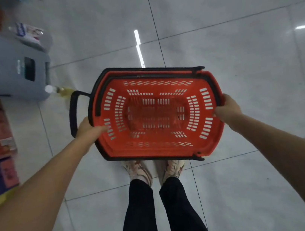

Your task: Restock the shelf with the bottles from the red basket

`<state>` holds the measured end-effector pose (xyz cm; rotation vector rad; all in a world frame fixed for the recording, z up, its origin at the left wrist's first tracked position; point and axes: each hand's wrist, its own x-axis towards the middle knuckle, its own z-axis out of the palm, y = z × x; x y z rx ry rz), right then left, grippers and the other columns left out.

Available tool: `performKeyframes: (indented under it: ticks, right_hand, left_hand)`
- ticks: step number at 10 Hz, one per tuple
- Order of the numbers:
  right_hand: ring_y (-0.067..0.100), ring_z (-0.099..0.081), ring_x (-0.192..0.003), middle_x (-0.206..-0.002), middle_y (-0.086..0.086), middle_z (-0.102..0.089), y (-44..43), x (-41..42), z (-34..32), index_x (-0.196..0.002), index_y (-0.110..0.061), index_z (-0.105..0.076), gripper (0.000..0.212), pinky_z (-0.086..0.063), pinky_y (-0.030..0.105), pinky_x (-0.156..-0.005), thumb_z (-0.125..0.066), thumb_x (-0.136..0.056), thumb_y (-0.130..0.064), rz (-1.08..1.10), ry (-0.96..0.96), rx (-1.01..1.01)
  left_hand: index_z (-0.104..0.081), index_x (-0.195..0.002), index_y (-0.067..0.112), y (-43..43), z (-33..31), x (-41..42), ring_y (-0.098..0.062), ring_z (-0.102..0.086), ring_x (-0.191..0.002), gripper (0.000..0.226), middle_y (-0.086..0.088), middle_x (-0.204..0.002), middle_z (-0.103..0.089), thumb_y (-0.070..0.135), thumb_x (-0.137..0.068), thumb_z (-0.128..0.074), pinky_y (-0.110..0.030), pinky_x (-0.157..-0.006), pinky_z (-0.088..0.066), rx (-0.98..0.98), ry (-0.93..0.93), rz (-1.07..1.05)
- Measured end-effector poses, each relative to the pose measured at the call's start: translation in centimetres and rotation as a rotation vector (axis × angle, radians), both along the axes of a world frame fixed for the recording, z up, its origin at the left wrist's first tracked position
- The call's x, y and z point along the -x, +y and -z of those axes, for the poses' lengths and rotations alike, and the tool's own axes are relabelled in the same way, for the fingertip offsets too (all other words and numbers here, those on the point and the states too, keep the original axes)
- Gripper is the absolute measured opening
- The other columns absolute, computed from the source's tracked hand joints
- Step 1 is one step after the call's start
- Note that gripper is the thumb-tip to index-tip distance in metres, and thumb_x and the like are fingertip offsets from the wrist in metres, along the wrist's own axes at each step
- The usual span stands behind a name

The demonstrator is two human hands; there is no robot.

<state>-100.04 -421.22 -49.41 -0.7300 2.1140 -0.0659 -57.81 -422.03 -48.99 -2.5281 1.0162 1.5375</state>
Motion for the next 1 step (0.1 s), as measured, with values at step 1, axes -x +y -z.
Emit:
performKeyframes:
  ticks: [1]
  right_hand:
    - [0.025, -0.067, -0.092, -0.113, 0.001, -0.066, 1.44, -1.00, -3.63, -0.128, -0.029, -0.053, 0.059, -0.062, 0.046, -0.079, -0.074, -0.073, -0.036, -0.298, 0.127, 0.001]
  left_hand:
    - [-0.054, -0.131, 0.048, 0.61, -3.95, -0.89, -0.023, -0.067, -0.111, 0.085, 0.008, -0.118, -0.070, 0.069, -0.051, -0.074, -0.049, -0.101, -0.053, -0.024, -0.096, 0.353]
